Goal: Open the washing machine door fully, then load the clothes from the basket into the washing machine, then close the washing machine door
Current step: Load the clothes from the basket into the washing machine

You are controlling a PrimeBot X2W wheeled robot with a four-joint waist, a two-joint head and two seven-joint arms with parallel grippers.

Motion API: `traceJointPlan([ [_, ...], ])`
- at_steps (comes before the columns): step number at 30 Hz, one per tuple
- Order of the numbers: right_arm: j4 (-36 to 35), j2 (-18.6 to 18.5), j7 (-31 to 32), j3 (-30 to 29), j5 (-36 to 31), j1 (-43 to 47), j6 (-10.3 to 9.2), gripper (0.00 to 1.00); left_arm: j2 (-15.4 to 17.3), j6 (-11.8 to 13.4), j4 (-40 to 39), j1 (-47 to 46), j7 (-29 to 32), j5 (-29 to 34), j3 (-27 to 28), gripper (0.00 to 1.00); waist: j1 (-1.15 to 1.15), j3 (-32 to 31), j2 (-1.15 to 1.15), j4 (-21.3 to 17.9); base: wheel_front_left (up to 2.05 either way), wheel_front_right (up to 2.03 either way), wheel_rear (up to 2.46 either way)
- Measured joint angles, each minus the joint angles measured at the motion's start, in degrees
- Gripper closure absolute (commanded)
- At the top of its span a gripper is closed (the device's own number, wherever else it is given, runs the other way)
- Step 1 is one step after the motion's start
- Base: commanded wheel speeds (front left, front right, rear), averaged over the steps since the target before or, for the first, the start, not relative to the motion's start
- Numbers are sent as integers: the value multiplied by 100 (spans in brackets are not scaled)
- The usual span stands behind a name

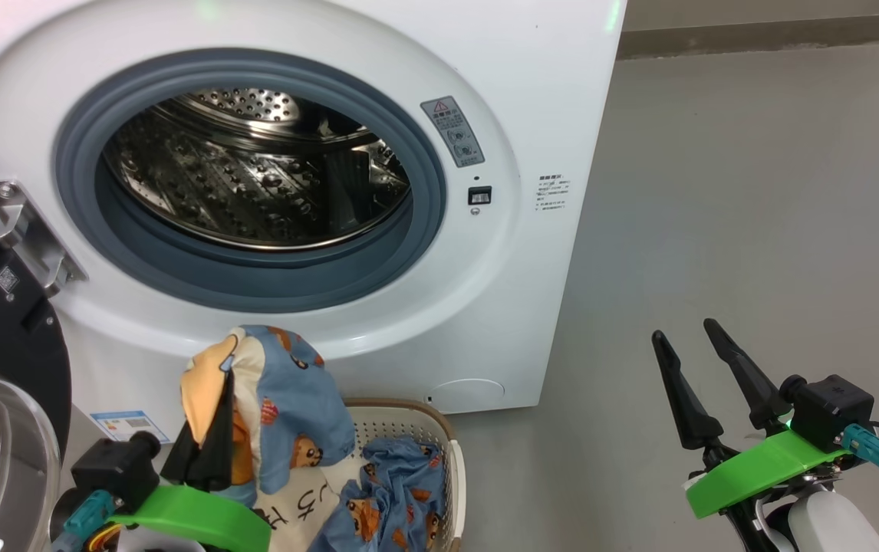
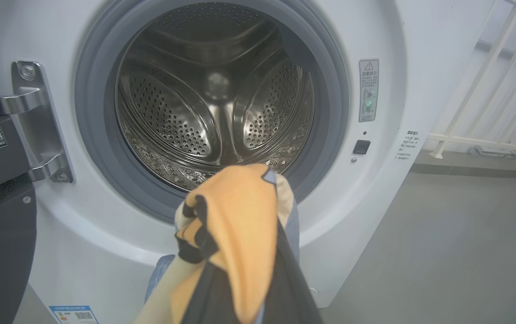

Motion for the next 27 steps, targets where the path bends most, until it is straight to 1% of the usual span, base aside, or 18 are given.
traceJointPlan([
  [3,0,-5,0,-12,-9,0,0,0,9,43,-76,21,25,-1,1,100,0,20,0,-13,0,0,0],
  [21,-3,-2,0,7,-53,0,0,0,68,40,-136,-4,74,-8,-92,100,0,93,0,-49,0,0,0],
  [27,-19,-9,0,51,-52,-3,0,0,144,42,-149,-398,74,94,-82,100,0,192,0,-127,0,0,0],
])
